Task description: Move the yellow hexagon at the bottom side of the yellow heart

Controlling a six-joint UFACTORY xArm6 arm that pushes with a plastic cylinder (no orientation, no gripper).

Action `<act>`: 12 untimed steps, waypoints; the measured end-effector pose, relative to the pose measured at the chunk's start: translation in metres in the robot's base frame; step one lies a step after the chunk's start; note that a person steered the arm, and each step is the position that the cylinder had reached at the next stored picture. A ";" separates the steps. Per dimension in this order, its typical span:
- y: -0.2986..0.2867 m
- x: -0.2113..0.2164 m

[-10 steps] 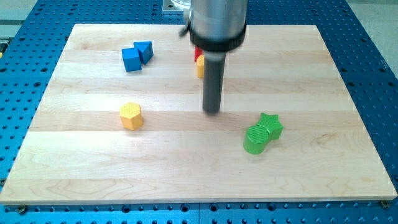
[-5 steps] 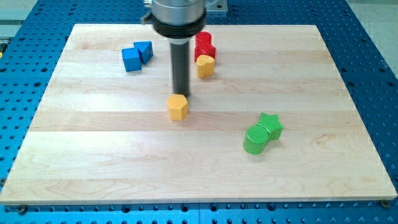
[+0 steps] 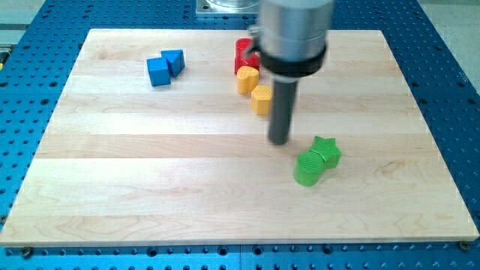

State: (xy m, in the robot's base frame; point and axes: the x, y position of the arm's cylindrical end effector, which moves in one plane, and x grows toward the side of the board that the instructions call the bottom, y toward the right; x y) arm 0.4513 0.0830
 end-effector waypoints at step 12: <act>0.013 -0.011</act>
